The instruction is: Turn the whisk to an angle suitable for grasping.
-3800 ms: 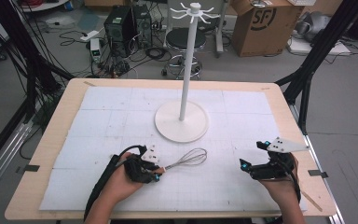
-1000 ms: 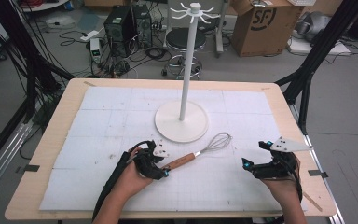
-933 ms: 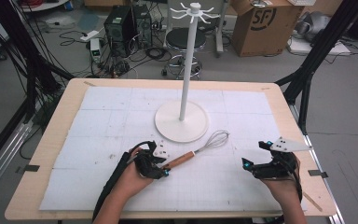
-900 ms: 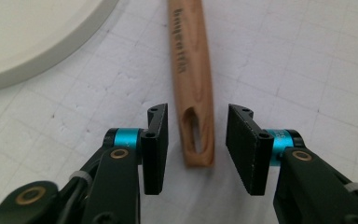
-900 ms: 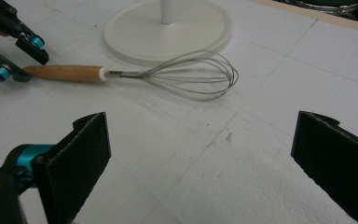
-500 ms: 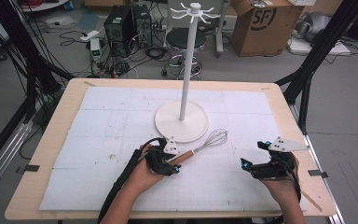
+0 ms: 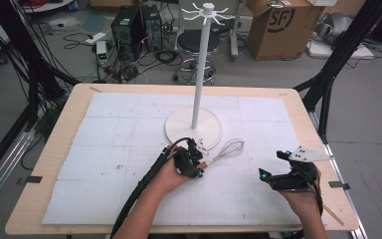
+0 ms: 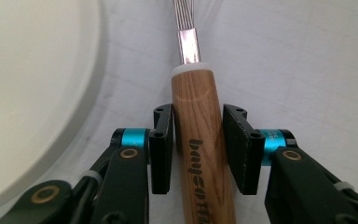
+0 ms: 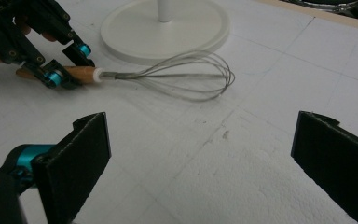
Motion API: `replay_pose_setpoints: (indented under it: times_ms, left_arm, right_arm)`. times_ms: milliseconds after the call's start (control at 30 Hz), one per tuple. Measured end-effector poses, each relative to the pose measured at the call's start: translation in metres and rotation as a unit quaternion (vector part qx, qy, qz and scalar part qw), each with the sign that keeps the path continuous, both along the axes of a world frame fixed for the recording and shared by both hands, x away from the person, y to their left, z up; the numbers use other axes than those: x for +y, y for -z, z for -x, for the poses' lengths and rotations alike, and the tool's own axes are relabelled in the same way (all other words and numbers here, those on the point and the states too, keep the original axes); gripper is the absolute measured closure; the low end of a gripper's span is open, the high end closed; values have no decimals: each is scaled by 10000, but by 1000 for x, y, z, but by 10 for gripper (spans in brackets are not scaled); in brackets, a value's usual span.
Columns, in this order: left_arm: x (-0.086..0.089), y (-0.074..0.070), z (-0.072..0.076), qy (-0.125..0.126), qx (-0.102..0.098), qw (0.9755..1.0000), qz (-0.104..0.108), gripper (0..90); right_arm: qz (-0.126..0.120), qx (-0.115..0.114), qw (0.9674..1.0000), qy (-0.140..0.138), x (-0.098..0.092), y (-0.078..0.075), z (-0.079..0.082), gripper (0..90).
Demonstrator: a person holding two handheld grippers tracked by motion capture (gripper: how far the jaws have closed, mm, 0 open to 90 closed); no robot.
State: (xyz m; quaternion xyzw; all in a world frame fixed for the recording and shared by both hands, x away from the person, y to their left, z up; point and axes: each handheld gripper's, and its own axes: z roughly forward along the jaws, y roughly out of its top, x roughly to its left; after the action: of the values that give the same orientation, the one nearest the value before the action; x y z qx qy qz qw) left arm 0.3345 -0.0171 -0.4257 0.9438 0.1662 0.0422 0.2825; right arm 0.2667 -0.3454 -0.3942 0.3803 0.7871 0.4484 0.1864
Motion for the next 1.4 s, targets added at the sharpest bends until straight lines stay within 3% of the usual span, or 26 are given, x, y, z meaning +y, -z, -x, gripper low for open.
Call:
replay_pose_setpoints:
  times_ms: [100, 233, 367, 600, 767, 967, 1167, 1400]
  left_arm:
    - [-5, 0, 3, 177, -66, 9998, 1, 675]
    - [-10, 1, 7, 475, 49, 9988, 133, 676]
    - [-18, 2, 15, 808, 96, 9965, 178, 675]
    - [-31, 1, 26, 1143, 78, 9933, 180, 672]
    - [-29, -1, 27, 1017, -24, 9947, 158, 553]
    - [-10, -4, 29, 755, -70, 9969, 185, 464]
    - [18, 0, 32, 505, -78, 9987, 85, 431]
    - [36, 4, 34, 254, -179, 9995, 64, 422]
  right_arm:
    - [-7, 5, 10000, 3, -1, 0, 0, 35]
    - [-14, -39, 10000, -34, 1, -1, 1, 35]
    - [-12, -33, 10000, -43, 3, -2, 1, 35]
    - [26, -21, 10000, -86, 5, -2, 1, 35]
    - [33, 3, 10000, -91, 6, -1, 1, 35]
    - [23, -6, 10000, -81, 4, 0, 1, 35]
    - [28, 14, 10000, -80, 5, 1, 0, 35]
    - [58, 27, 9999, -80, 8, 1, 0, 35]
